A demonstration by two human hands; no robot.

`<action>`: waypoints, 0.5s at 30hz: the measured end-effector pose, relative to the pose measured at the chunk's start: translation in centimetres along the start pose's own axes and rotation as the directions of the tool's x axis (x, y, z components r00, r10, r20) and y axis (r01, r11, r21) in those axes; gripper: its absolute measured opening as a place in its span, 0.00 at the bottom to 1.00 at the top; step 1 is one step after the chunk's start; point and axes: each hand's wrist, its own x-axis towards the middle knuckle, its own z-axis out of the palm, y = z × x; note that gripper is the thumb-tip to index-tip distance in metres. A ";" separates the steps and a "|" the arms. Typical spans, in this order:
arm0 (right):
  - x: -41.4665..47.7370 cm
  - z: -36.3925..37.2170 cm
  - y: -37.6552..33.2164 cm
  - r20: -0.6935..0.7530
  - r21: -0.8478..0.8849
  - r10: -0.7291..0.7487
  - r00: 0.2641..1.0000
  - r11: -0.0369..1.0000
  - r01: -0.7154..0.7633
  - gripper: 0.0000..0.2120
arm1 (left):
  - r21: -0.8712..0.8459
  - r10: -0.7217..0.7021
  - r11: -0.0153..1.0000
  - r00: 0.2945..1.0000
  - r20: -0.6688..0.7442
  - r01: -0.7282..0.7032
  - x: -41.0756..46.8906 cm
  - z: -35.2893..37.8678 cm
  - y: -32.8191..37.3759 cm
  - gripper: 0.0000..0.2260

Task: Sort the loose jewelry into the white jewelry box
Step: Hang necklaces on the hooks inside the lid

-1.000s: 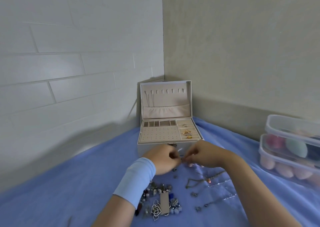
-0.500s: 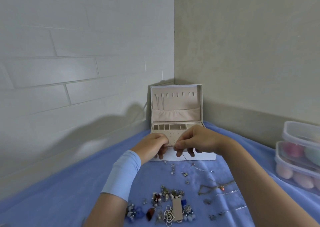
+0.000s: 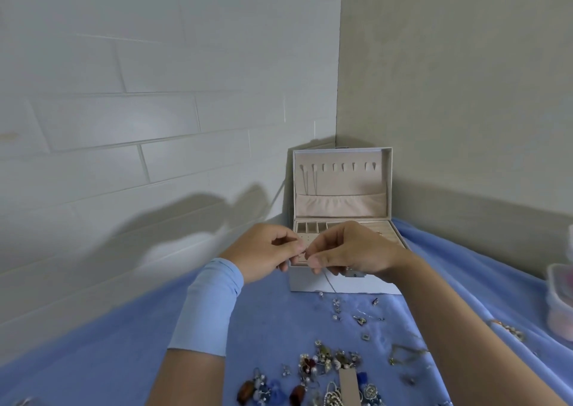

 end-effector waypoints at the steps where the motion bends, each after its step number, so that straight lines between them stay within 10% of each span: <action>1: 0.0 0.0 0.1 -0.020 0.013 0.003 1.000 1.000 -0.003 0.04 | 0.000 0.008 1.000 1.000 0.000 -0.008 0.0 -0.1 0.0 0.09; 15: 0.1 0.2 -0.3 -0.008 -0.137 0.040 0.999 0.990 -0.041 0.10 | 0.195 -0.048 0.980 0.997 0.063 0.034 -0.4 -1.0 -0.5 0.07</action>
